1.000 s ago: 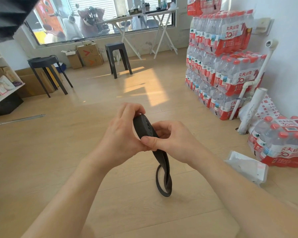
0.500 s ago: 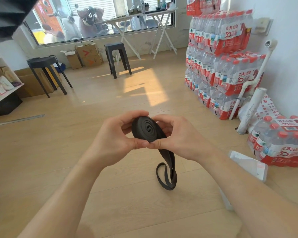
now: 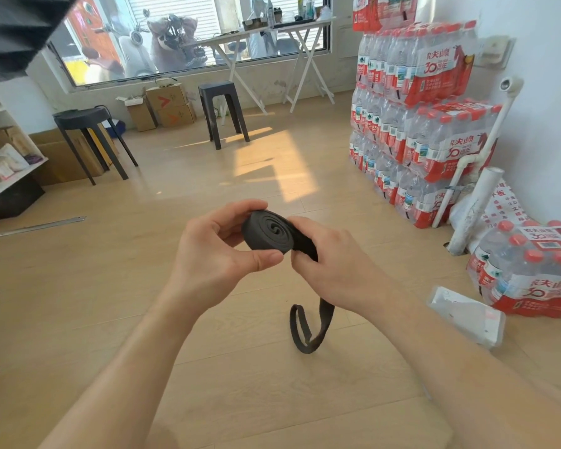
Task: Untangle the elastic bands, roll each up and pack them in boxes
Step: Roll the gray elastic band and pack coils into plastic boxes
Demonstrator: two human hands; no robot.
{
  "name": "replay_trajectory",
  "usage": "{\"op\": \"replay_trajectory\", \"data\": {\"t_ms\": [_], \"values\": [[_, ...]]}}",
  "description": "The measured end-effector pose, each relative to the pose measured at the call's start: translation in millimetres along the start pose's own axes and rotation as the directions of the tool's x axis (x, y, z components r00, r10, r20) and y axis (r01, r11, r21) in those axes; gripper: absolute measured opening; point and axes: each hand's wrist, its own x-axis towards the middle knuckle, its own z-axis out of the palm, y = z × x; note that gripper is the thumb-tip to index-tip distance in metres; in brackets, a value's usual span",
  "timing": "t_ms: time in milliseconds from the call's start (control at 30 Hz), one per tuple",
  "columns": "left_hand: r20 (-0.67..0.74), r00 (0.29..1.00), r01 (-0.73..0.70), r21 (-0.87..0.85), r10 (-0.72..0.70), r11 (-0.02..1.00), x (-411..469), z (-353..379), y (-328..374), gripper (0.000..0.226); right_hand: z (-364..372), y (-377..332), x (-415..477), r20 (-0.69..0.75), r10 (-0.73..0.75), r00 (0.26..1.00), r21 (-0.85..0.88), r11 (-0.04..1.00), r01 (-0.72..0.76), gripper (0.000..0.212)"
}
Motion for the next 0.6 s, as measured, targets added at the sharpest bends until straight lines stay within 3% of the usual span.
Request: {"op": "replay_trajectory", "data": {"t_ms": [100, 233, 333, 400, 500, 600], "values": [[-0.031, 0.999, -0.009, 0.051, 0.010, 0.999, -1.4, 3.5, 0.8, 0.065, -1.4, 1.4, 2.2, 0.000, -0.025, 1.000, -0.009, 1.000, 0.025, 0.038], [-0.036, 0.989, -0.126, 0.301, 0.143, 0.945, -5.1, 12.2, -0.8, 0.066, -10.5, -1.2, 3.7, 0.162, 0.120, 0.979, 0.263, 0.951, -0.160, 0.040], [0.011, 0.962, -0.239, 0.507, 0.272, 0.828, -4.9, 15.0, -2.6, 0.064, -22.3, 0.3, 2.6, 0.330, 0.118, 0.937, 0.499, 0.821, -0.279, 0.036], [0.041, 0.939, -0.295, 0.599, 0.340, 0.744, -4.3, 18.7, -3.3, 0.060, -22.5, 0.0, 1.7, 0.330, 0.095, 0.939, 0.496, 0.829, -0.258, 0.036], [0.080, 0.915, -0.343, 0.670, 0.395, 0.658, -3.2, 25.4, -6.6, 0.055, -15.3, -0.1, 1.9, 0.207, 0.101, 0.973, 0.376, 0.910, -0.175, 0.040], [0.128, 0.948, -0.310, 0.581, 0.291, 0.753, -2.3, 24.7, -6.7, 0.069, -21.9, 2.7, 1.7, 0.259, 0.073, 0.963, 0.426, 0.886, -0.182, 0.036]]}}
